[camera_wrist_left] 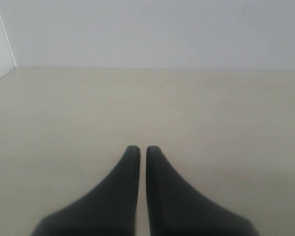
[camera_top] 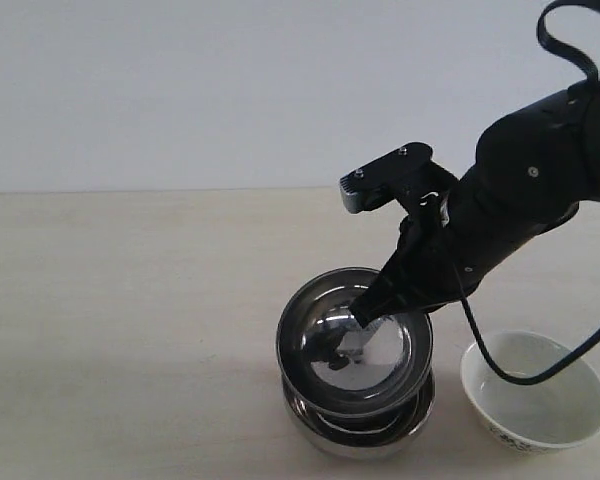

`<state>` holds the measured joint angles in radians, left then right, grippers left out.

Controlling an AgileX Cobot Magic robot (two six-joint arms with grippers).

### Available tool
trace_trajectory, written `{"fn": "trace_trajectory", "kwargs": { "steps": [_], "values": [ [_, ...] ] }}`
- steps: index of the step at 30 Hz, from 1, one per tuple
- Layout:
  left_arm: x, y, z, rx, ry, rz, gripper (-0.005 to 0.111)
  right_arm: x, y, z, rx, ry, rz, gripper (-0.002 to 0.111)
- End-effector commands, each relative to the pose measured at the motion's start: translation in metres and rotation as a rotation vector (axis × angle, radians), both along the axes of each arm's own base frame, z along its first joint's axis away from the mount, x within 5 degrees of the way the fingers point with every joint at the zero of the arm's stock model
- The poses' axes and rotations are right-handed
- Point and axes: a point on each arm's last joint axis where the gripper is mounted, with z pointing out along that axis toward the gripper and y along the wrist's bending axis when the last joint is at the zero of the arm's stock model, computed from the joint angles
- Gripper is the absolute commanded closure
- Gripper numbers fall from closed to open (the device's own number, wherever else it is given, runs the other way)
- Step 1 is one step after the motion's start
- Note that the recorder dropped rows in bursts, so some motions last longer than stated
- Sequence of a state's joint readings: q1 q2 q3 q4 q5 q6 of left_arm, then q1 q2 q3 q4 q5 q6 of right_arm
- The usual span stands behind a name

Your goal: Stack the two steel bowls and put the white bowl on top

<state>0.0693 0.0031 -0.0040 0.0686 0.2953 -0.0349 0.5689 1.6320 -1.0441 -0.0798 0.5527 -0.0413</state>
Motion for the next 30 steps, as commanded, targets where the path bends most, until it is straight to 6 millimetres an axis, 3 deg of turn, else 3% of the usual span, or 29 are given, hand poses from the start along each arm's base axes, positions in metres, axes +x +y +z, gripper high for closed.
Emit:
{"fn": "trace_trajectory", "kwargs": {
  "steps": [1,15,22,30],
  "values": [
    [0.000,0.000,-0.001,-0.003,0.001,0.002,0.102,-0.006,-0.002,0.005,0.006,0.040,-0.022,0.108],
    [0.000,0.000,-0.001,-0.003,0.001,0.002,0.102,-0.008,0.002,0.002,0.066,0.094,-0.064,0.108],
    [0.000,0.000,-0.001,-0.003,0.001,0.002,0.102,-0.001,0.006,-0.023,0.037,0.151,-0.078,0.108],
    [0.000,0.000,-0.001,-0.003,0.001,0.002,0.102,-0.001,0.006,-0.028,0.020,0.175,-0.079,0.108]
  ]
}}
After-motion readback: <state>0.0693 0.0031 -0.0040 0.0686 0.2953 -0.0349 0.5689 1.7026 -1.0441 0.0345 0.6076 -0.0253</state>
